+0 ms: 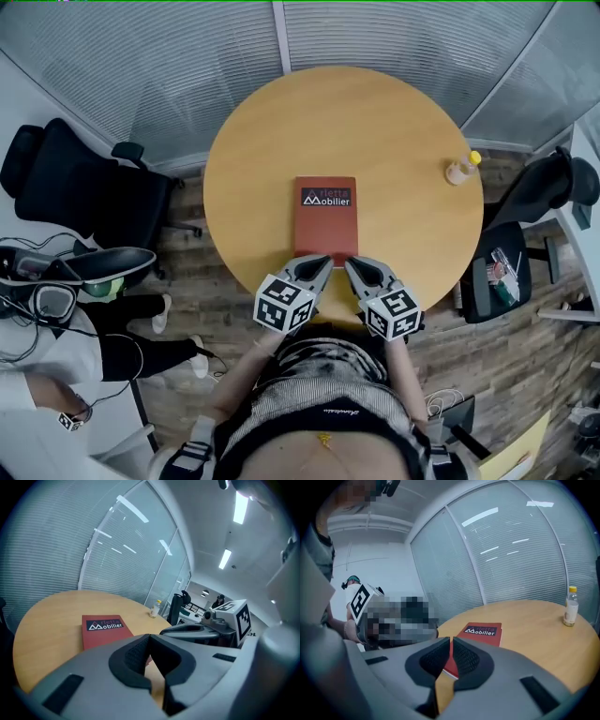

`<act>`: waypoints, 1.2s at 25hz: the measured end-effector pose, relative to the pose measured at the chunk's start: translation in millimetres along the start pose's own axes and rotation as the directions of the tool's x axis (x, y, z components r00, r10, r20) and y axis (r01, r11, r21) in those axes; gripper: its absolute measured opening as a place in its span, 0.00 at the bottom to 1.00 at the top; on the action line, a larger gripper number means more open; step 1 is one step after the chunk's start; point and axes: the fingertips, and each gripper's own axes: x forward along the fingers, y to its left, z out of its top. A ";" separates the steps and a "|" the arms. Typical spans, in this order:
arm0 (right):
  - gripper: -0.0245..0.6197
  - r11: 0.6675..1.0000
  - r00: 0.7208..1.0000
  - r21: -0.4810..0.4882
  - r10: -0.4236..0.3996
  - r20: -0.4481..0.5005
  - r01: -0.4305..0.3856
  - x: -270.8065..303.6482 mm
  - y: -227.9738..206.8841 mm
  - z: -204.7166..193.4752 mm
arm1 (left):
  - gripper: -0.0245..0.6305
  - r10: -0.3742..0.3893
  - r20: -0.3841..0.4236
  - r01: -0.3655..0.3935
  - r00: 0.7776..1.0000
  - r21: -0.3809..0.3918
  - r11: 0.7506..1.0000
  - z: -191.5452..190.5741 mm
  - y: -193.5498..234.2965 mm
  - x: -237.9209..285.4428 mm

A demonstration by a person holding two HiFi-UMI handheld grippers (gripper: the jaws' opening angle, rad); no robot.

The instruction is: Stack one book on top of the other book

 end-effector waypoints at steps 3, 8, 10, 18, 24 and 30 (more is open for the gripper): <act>0.09 0.999 0.997 -0.034 0.033 0.072 -0.031 -4.9 8.4 14.0 | 0.07 -0.008 0.040 0.005 0.999 0.059 0.998 15.0 -6.4 -4.0; 0.09 0.992 0.983 -0.124 0.057 0.175 -0.035 -20.5 23.1 39.2 | 0.07 -0.003 0.124 -0.014 0.992 0.136 0.991 41.3 -19.8 -16.1; 0.09 0.985 0.979 -0.173 0.055 0.197 -0.021 -28.8 28.4 53.0 | 0.07 -0.002 0.158 -0.023 0.987 0.154 0.988 53.0 -26.2 -23.0; 0.09 0.958 0.955 -0.282 0.031 0.296 0.056 -54.6 45.5 111.0 | 0.07 0.006 0.253 -0.081 0.968 0.288 0.954 93.7 -46.6 -43.2; 0.09 0.949 0.931 -0.305 0.036 0.364 0.083 -65.7 58.9 137.9 | 0.07 -0.009 0.302 -0.088 0.953 0.307 0.947 114.2 -59.3 -53.3; 0.09 0.946 0.920 -0.311 0.041 0.389 0.089 -72.5 67.0 147.9 | 0.07 -0.023 0.366 -0.099 0.930 0.309 0.946 127.7 -67.2 -65.5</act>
